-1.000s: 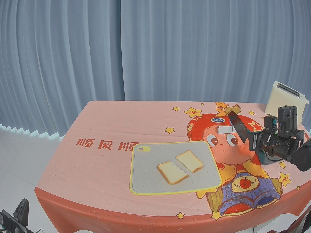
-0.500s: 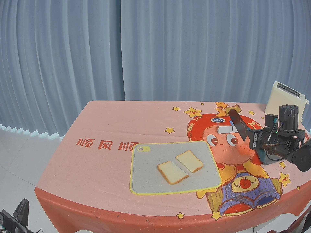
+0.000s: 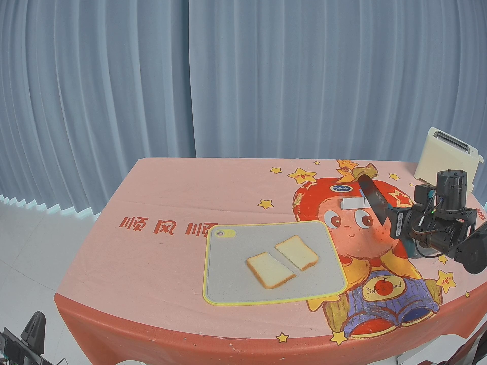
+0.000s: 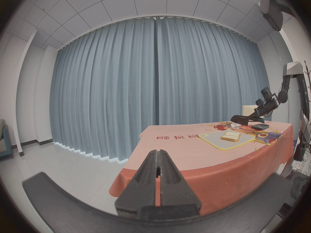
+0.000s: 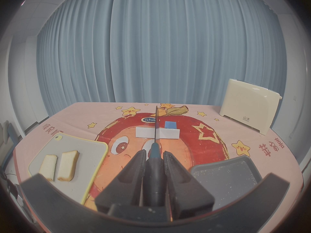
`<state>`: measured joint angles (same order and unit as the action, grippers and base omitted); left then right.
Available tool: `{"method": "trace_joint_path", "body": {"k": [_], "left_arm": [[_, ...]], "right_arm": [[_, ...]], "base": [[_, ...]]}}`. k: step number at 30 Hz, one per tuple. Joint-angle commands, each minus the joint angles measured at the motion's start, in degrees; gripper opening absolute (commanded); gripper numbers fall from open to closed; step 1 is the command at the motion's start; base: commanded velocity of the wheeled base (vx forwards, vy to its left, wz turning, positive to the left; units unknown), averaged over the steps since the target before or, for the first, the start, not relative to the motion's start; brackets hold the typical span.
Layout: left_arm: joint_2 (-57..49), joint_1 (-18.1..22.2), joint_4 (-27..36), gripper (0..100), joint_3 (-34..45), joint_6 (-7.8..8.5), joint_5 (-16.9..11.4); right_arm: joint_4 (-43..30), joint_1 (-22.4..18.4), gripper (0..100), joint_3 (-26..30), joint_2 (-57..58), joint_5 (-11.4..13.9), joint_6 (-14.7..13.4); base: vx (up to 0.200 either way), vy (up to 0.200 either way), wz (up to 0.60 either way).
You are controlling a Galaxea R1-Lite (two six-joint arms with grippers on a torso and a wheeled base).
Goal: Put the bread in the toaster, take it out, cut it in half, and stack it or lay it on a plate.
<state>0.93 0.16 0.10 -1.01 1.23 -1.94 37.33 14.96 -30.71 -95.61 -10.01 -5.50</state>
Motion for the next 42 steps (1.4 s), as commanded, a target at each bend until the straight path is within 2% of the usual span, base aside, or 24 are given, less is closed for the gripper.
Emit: {"method": "trace_joint_path", "body": {"k": [1, 16, 42], "left_arm": [[-0.9, 0.0, 0.0, 0, 0.9, 0.0, 0.0], [-0.9, 0.0, 0.0, 0, 0.9, 0.0, 0.0], [-0.9, 0.0, 0.0, 0, 0.9, 0.0, 0.0]], "right_arm": [[0.0, 0.2, 0, 0.6, -0.2, 0.1, 0.0], [2.8, 0.1, 0, 0.3, 0.1, -0.2, 0.1], [2.8, 0.5, 0, 1.6, 0.0, -0.2, 0.1]], "base": [[0.0, 0.0, 0.0], [0.0, 0.0, 0.0], [0.0, 0.0, 0.0]]}}
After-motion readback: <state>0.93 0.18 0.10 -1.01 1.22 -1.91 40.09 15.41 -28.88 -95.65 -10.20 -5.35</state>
